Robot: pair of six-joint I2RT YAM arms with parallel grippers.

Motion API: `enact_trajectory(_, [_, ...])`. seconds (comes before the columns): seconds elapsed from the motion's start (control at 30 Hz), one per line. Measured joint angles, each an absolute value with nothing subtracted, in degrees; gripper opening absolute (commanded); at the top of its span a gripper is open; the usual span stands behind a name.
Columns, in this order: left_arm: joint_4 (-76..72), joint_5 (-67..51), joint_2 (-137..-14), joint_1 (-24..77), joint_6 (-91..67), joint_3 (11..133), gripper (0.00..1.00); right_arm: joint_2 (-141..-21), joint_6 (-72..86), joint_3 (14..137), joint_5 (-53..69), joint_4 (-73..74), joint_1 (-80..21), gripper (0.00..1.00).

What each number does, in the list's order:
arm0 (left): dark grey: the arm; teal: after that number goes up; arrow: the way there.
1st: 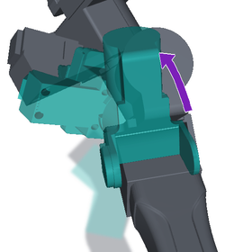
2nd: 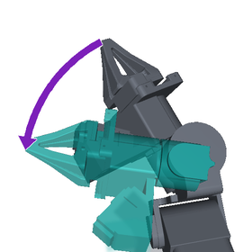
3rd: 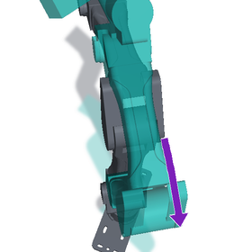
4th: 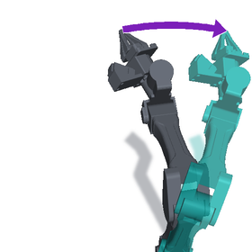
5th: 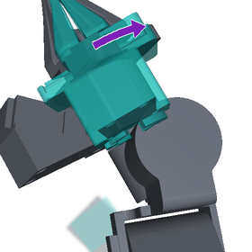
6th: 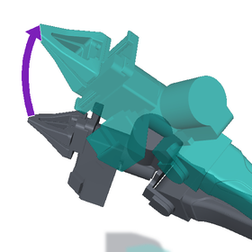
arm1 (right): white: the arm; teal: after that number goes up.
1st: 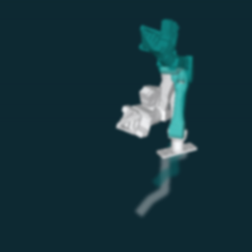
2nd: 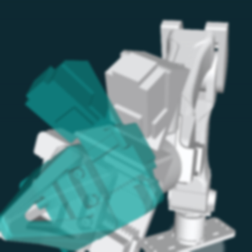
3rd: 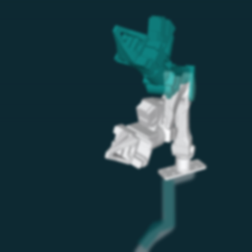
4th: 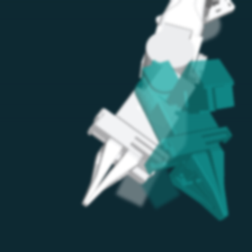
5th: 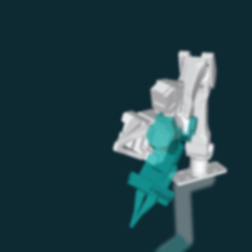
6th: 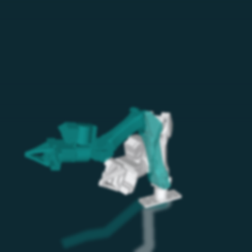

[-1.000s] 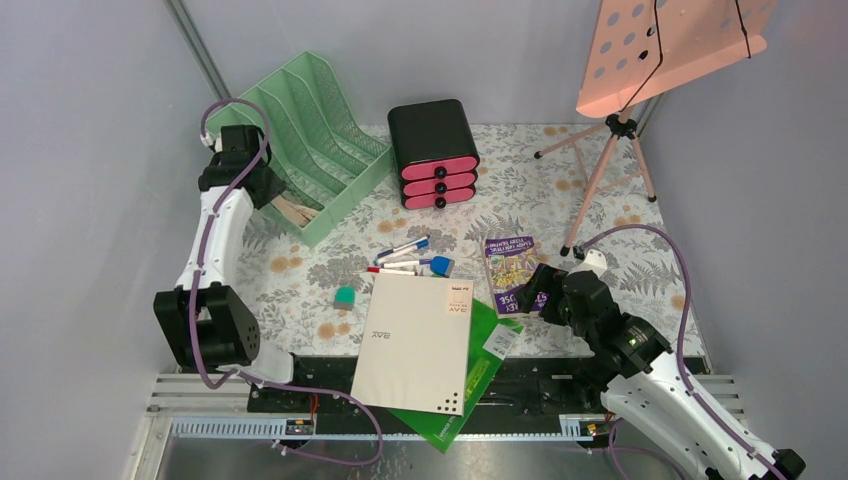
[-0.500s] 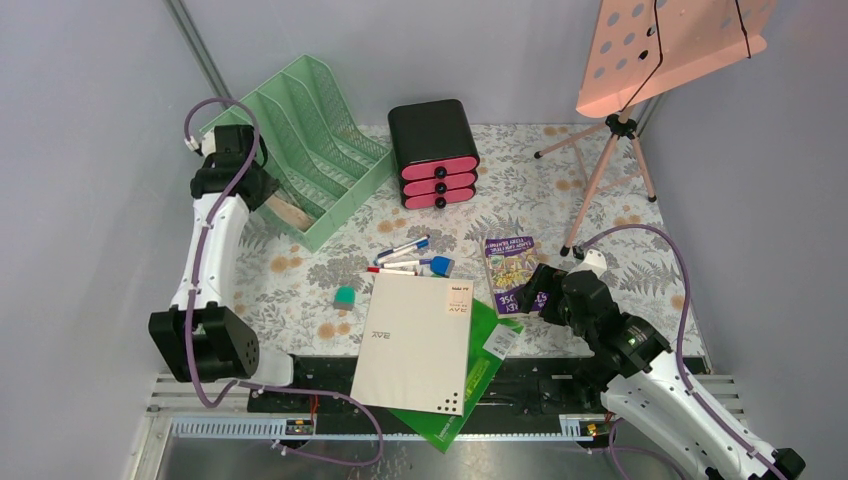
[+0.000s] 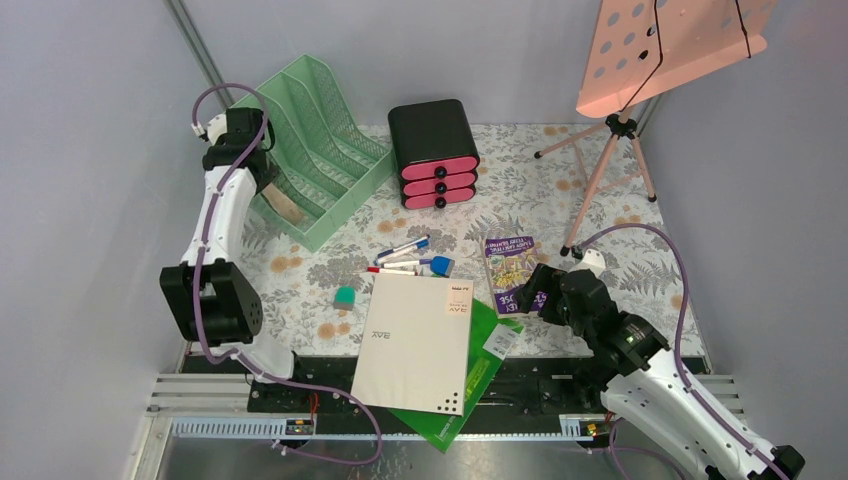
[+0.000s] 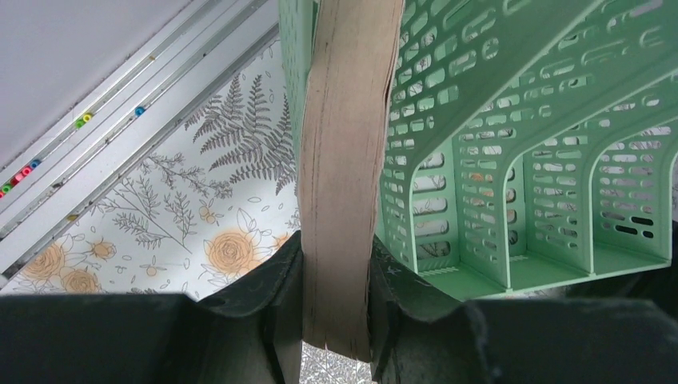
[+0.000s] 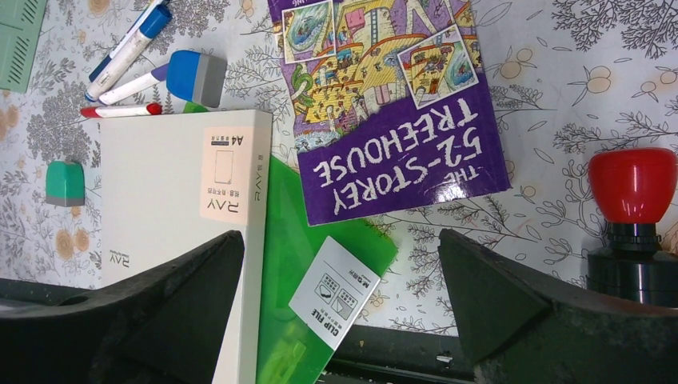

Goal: Organize the desk
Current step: Place the book in the storage box.

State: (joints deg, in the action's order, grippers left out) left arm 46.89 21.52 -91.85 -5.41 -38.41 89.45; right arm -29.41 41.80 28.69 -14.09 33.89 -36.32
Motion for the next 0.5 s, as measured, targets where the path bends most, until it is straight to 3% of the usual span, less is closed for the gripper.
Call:
enact_trajectory(0.07, [46.7, 22.0, -93.2, -5.4, -38.0, 90.4, 0.1, -29.7, 41.8, 28.7, -14.1, 33.9, -36.3, 0.99])
enact_trajectory(0.17, [46.5, 22.4, -94.3, -5.4, -37.7, 91.0, 0.44, -30.0, 41.8, 28.7, -14.1, 33.9, -36.3, 0.99])
enact_trajectory(0.27, [45.9, 22.2, -94.6, -5.4, -36.8, 91.0, 0.65, -30.0, 41.8, 28.7, -14.1, 33.9, -36.3, 0.99])
enact_trajectory(0.37, [44.4, 20.9, -94.6, -5.4, -36.4, 91.7, 0.75, -30.0, 41.8, 28.7, -14.1, 33.9, -36.3, 0.99])
enact_trajectory(0.5, [42.8, 18.8, -94.1, -5.4, -36.0, 91.9, 0.79, -30.0, 41.8, 28.7, -14.1, 33.9, -36.3, 0.99])
